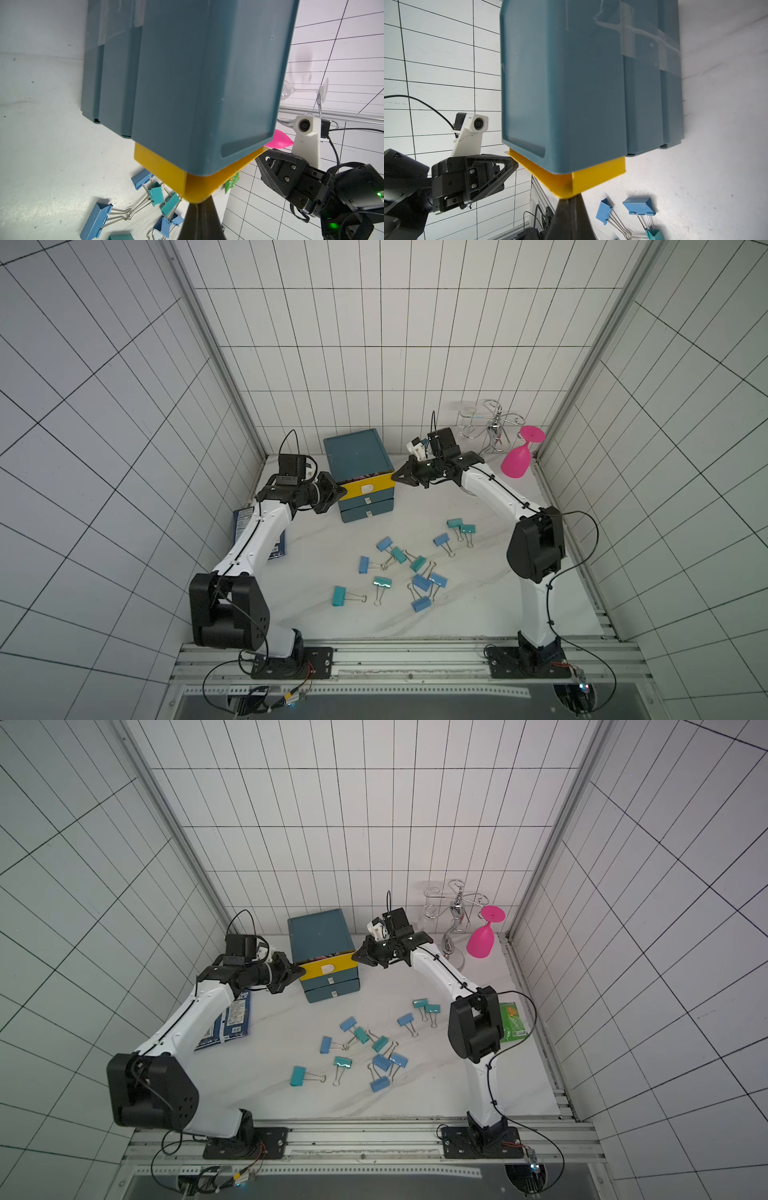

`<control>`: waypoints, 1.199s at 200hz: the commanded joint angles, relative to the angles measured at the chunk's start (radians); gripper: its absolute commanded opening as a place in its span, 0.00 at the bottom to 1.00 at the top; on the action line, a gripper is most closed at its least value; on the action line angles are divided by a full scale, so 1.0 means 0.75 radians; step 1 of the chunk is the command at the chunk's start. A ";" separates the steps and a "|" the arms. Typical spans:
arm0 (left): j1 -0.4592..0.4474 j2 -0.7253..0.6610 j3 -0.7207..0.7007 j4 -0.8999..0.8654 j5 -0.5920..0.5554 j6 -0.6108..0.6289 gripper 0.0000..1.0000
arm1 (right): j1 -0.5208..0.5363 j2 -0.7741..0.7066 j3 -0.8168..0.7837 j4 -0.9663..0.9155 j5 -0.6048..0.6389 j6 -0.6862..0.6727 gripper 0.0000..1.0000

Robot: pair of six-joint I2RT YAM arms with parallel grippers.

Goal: Put the binder clips in the drawer according to color
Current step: Close the drawer in the storage box.

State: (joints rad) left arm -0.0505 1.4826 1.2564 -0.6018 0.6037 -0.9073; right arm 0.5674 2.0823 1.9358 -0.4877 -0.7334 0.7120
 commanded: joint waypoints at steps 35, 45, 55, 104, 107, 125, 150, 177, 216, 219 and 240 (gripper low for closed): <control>0.014 0.037 0.059 0.034 0.017 0.028 0.00 | -0.018 0.061 0.066 0.003 -0.008 0.017 0.00; 0.014 0.043 0.061 0.036 0.019 0.028 0.00 | -0.018 0.068 0.074 0.004 -0.008 0.020 0.00; 0.014 0.048 0.064 0.035 0.021 0.030 0.00 | -0.018 0.074 0.082 0.004 -0.005 0.024 0.00; 0.017 0.086 0.096 0.025 0.023 0.046 0.00 | -0.024 0.116 0.127 0.023 -0.008 0.058 0.00; 0.018 0.086 0.098 0.023 0.023 0.046 0.00 | -0.024 0.119 0.130 0.025 -0.010 0.060 0.00; 0.018 0.098 0.110 0.023 0.019 0.047 0.00 | -0.024 0.130 0.139 0.033 -0.012 0.072 0.00; 0.021 0.116 0.136 0.013 0.014 0.055 0.00 | -0.023 0.138 0.139 0.047 -0.014 0.087 0.00; 0.022 0.134 0.156 0.007 0.015 0.057 0.00 | -0.024 0.136 0.127 0.060 -0.014 0.099 0.00; 0.022 0.113 0.148 0.005 0.025 0.058 0.00 | -0.024 0.075 0.037 0.093 -0.010 0.105 0.00; 0.022 0.107 0.146 0.003 0.024 0.058 0.00 | -0.024 0.067 0.022 0.102 -0.010 0.108 0.00; 0.022 0.052 0.120 -0.006 0.012 0.054 0.00 | -0.022 -0.008 -0.109 0.167 -0.006 0.130 0.00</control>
State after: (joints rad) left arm -0.0380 1.5642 1.3426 -0.6037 0.6193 -0.8814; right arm 0.5621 2.1487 1.9404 -0.4210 -0.7460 0.7906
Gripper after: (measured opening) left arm 0.044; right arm 0.045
